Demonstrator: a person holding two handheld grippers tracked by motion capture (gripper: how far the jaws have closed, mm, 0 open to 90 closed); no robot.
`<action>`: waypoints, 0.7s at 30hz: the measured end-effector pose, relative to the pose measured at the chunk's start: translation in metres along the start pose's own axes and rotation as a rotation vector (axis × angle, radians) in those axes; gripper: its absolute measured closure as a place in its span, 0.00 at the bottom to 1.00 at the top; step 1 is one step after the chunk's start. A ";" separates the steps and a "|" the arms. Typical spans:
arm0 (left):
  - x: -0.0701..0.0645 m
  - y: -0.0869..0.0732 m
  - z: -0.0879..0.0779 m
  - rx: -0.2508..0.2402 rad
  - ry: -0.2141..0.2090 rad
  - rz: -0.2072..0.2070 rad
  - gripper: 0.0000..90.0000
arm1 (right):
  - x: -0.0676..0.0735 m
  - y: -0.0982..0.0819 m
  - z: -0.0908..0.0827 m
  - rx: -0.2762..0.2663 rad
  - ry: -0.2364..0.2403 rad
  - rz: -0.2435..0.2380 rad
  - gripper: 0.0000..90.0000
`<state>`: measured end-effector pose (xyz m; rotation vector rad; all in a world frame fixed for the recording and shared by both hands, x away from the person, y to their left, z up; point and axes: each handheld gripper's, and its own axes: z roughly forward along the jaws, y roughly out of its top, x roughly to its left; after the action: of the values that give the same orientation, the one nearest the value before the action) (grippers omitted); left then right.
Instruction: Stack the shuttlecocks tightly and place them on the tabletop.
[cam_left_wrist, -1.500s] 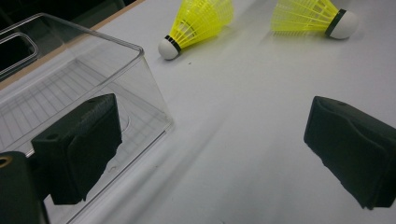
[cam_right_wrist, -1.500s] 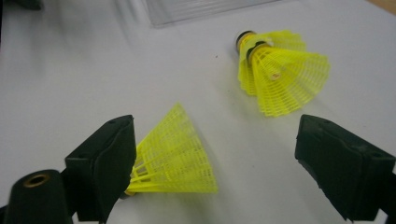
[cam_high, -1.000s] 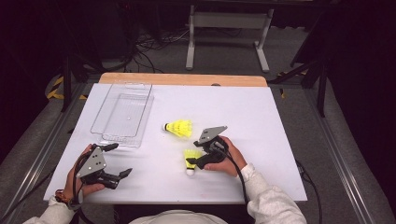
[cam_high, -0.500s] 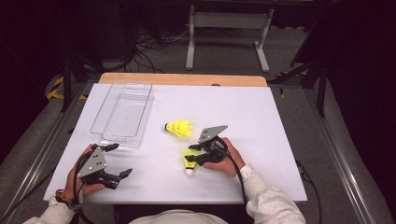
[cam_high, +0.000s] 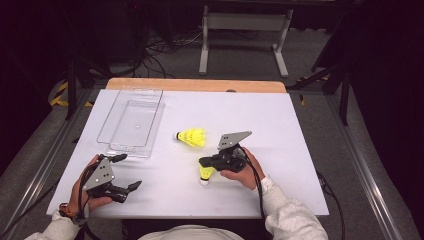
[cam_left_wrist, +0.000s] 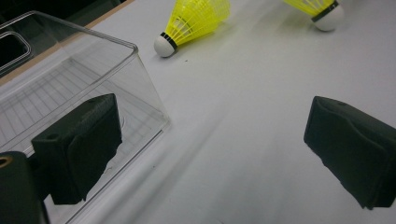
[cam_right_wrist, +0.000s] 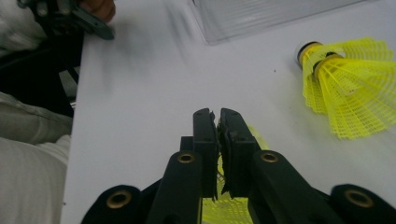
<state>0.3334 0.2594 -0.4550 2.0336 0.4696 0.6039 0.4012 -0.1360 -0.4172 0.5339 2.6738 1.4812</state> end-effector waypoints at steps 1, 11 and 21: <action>0.000 0.000 0.000 0.000 0.000 0.000 0.06 | 0.001 0.001 -0.002 -0.009 -0.010 -0.005 0.99; 0.000 0.000 0.000 -0.003 0.003 0.000 0.06 | -0.001 0.005 -0.016 -0.071 -0.063 -0.012 1.00; 0.000 0.000 -0.001 -0.006 0.007 -0.002 0.06 | -0.003 0.005 -0.023 -0.098 -0.108 -0.011 1.00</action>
<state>0.3329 0.2601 -0.4541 2.0258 0.4731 0.6113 0.4006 -0.1533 -0.4011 0.5747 2.5049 1.5245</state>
